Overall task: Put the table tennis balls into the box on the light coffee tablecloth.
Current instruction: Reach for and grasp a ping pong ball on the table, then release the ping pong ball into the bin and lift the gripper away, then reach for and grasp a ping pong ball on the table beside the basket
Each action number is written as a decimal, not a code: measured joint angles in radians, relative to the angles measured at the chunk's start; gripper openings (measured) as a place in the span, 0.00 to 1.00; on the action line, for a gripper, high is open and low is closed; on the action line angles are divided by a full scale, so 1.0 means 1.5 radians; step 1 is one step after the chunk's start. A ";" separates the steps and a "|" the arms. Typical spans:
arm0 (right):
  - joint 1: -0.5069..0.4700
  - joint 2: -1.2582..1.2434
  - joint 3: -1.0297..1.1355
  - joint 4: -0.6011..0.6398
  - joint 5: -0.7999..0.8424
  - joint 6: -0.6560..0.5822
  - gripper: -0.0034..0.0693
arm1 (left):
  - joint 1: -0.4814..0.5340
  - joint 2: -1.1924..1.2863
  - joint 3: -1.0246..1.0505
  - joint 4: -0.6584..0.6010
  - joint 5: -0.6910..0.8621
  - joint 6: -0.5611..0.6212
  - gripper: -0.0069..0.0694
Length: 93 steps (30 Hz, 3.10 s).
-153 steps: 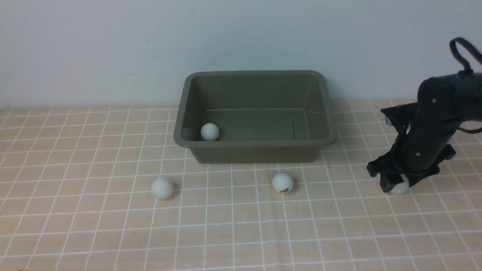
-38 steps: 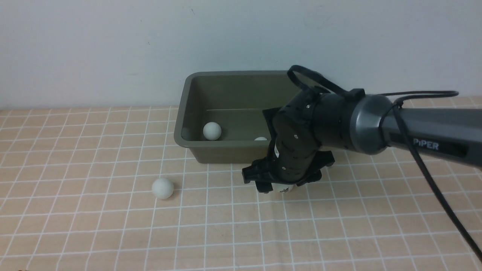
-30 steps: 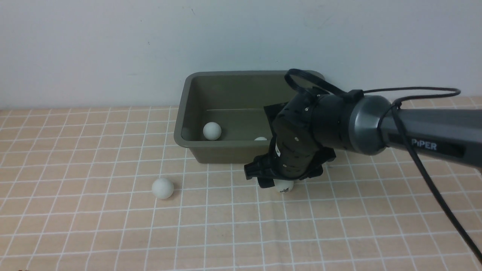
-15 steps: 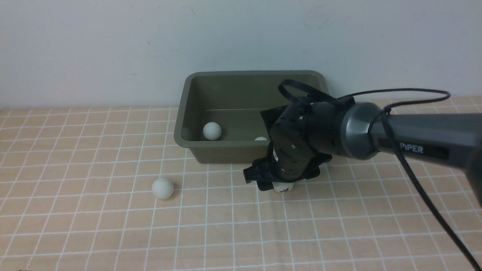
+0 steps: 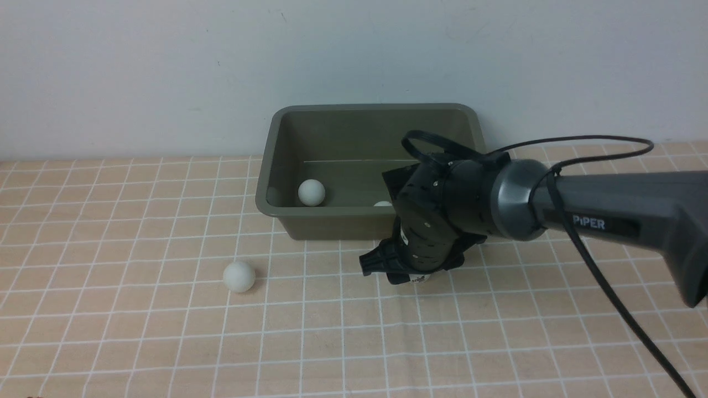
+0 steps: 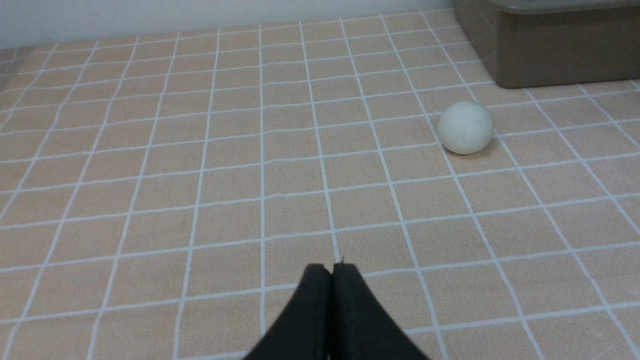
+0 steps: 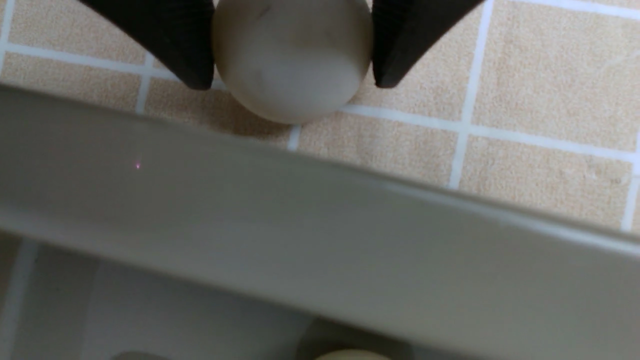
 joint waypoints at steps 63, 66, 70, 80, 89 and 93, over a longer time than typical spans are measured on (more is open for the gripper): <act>-0.130 -0.080 0.000 0.061 -0.203 -0.238 0.62 | 0.000 0.000 0.000 0.000 0.000 0.000 0.00; -0.130 -0.080 0.000 0.061 -0.195 -0.239 0.62 | 0.000 0.000 0.000 0.000 0.000 0.000 0.00; -0.130 -0.098 0.001 0.061 -0.174 -0.240 0.57 | 0.000 0.000 0.000 0.000 0.000 0.000 0.00; -0.130 -0.337 0.002 -0.064 -0.142 -0.218 0.05 | 0.000 0.000 0.000 0.000 0.000 0.000 0.00; -0.130 -0.511 0.026 -0.098 0.004 -0.209 0.02 | 0.000 0.000 0.004 -0.058 -0.025 -0.033 0.00; -0.130 -0.576 0.105 -0.100 0.000 -0.207 0.02 | 0.000 0.000 0.005 -0.134 -0.047 -0.070 0.00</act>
